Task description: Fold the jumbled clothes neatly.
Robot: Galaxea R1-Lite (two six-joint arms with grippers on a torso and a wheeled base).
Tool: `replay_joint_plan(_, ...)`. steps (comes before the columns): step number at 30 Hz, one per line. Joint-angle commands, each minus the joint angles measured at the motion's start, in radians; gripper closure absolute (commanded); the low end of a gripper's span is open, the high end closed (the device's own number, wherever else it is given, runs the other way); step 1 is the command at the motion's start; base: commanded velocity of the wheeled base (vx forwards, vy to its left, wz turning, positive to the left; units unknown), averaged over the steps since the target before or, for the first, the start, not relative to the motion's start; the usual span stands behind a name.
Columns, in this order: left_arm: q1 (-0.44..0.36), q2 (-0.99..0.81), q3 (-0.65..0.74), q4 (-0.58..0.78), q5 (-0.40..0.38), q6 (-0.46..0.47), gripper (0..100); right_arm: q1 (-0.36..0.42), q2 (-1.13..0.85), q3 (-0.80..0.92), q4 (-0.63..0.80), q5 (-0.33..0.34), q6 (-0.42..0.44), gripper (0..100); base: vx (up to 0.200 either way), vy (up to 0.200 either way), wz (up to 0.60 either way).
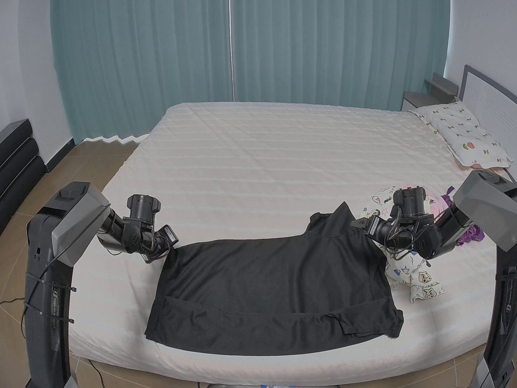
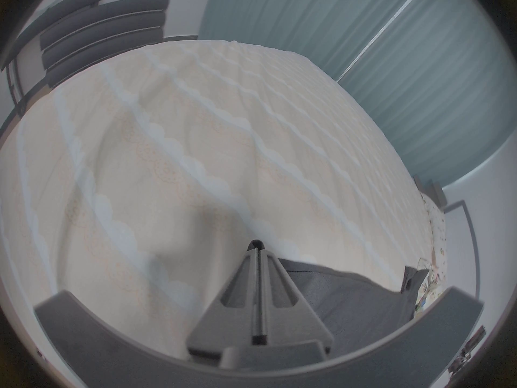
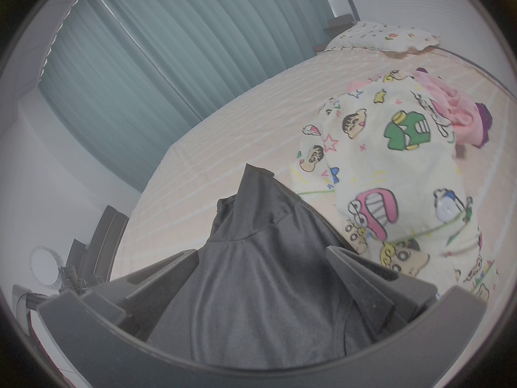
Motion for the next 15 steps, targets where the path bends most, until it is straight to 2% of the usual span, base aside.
replay_joint_plan(1,0.021,-0.03,0.002,-0.001,0.002,-0.036,100,-0.018,0.055,-0.086,0.054,0.024,-0.026,0,0.0,0.0,0.0)
replay_joint_plan(7,0.049,-0.062,0.004,-0.002,-0.005,-0.104,100,-0.041,0.107,-0.221,0.152,0.045,-0.057,0,0.0,0.0,0.0)
replay_joint_plan(15,0.064,-0.068,0.007,-0.001,-0.014,-0.111,100,-0.041,0.155,-0.282,0.178,0.078,-0.141,0,0.0,0.0,0.0)
